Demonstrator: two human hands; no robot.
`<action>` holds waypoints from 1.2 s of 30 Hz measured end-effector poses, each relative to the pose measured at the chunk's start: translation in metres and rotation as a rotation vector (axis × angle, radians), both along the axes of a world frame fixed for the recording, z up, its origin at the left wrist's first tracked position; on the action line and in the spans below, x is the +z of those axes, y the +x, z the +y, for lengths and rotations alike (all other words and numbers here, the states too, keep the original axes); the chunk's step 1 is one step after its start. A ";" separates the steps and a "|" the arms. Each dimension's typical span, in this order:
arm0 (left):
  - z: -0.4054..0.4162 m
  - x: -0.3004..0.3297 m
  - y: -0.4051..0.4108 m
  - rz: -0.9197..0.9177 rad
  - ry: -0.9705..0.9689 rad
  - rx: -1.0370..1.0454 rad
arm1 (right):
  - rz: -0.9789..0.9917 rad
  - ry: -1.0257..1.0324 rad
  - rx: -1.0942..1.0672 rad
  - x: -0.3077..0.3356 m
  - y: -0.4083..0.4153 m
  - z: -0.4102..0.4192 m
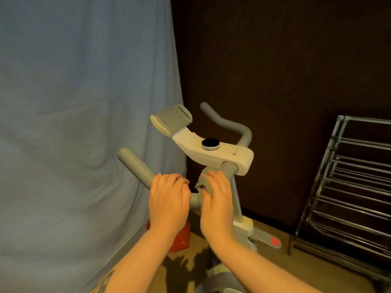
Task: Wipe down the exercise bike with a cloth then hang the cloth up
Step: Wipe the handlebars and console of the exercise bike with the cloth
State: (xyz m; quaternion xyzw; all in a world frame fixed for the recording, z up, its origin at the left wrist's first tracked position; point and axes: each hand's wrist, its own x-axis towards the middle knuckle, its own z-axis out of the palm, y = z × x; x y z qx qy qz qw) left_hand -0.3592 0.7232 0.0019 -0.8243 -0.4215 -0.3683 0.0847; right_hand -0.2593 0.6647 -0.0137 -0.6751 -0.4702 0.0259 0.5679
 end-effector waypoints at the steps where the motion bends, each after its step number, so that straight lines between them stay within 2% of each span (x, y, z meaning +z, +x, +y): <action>1: 0.003 -0.001 0.001 -0.013 -0.014 0.003 | -0.052 0.011 0.051 -0.002 -0.007 -0.007; 3: 0.003 -0.002 0.001 -0.006 -0.011 -0.011 | -0.106 -0.011 0.089 0.004 0.006 -0.003; 6: 0.003 -0.001 -0.003 0.080 -0.010 -0.028 | 0.041 -0.094 -0.041 0.017 0.026 0.014; 8: 0.004 -0.002 -0.003 0.148 -0.033 -0.023 | 0.101 -0.074 -0.116 0.020 0.005 0.011; 11: 0.004 0.000 -0.004 0.081 -0.062 -0.050 | 0.098 -0.019 -0.075 0.010 -0.036 -0.006; 13: 0.004 0.001 -0.007 0.138 -0.090 -0.098 | 0.065 -0.029 -0.076 0.010 -0.027 -0.003; 15: 0.005 0.001 -0.012 0.199 -0.097 -0.151 | 0.052 -0.059 -0.165 0.016 -0.009 0.008; 18: 0.004 0.001 -0.021 0.106 -0.101 -0.256 | 0.110 -0.076 -0.257 0.018 -0.027 0.012; 20: 0.008 0.001 -0.032 0.118 -0.076 -0.361 | 0.057 -0.057 -0.209 0.012 -0.049 0.005; 22: 0.022 0.007 -0.045 0.207 -0.064 -0.444 | -0.106 -0.126 -0.166 0.013 -0.037 0.000; 24: 0.039 0.016 -0.058 0.285 -0.053 -0.447 | -0.147 -0.191 -0.189 0.018 -0.016 0.005; 28: 0.060 0.021 -0.082 0.254 0.004 -0.354 | 0.013 0.006 -0.371 0.015 -0.055 0.010; 30: 0.063 0.020 -0.089 0.185 0.000 -0.317 | -0.115 0.010 -0.435 0.010 -0.094 0.023; 33: 0.071 0.025 -0.101 0.123 -0.019 -0.317 | -0.275 0.055 -0.277 0.026 -0.131 0.043; 36: 0.087 0.034 -0.121 0.124 0.005 -0.351 | -0.342 -0.112 -0.044 0.040 -0.120 0.039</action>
